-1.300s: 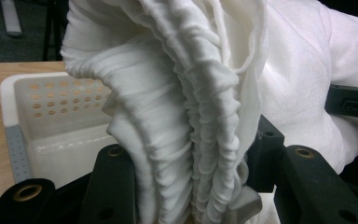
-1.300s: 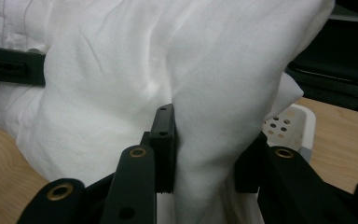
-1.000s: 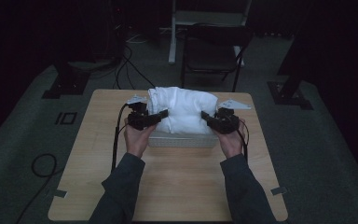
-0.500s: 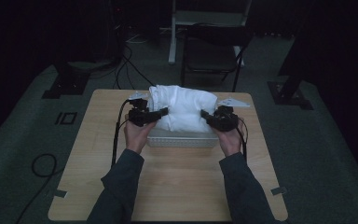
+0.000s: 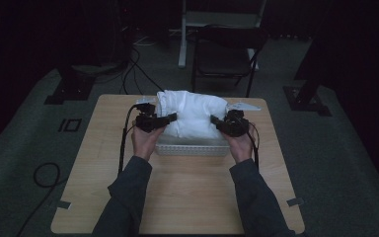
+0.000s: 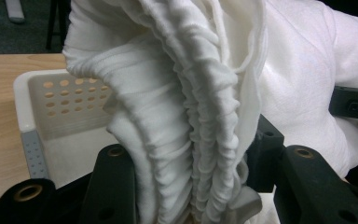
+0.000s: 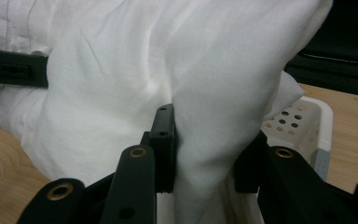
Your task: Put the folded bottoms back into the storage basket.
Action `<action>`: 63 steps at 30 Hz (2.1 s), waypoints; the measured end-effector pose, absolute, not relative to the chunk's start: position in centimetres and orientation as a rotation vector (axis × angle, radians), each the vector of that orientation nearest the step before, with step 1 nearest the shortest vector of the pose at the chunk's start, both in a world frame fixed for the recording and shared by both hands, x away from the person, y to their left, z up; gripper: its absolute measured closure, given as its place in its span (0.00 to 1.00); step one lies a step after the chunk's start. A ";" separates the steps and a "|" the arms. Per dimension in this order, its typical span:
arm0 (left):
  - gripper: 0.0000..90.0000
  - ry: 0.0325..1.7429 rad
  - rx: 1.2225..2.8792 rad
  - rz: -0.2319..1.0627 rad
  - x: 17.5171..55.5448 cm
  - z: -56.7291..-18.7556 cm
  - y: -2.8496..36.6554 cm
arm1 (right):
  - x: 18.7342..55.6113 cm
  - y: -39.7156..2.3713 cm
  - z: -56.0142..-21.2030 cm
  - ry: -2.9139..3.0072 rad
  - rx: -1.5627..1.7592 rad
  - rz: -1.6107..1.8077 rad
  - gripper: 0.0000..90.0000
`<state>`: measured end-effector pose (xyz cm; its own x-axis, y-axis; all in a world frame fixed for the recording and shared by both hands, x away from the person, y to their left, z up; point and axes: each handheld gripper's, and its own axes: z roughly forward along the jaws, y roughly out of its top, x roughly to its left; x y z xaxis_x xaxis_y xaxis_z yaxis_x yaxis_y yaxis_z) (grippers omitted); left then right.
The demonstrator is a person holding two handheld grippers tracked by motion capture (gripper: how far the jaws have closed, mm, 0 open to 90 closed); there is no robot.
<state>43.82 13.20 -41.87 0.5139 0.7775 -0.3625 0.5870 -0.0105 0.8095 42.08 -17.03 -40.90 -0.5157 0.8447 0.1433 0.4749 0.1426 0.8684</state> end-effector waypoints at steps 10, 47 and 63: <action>0.62 1.177 1.714 0.237 44.7 -42.1 12.9 | 42.8 -16.9 -41.3 2.050 1.281 1.309 0.75; 0.62 1.262 1.757 0.246 46.7 -44.1 12.0 | 45.4 -16.5 -43.5 2.072 1.360 1.222 0.75; 0.62 1.283 1.776 0.243 47.1 -44.9 11.9 | 45.8 -16.2 -44.2 2.084 1.372 1.194 0.75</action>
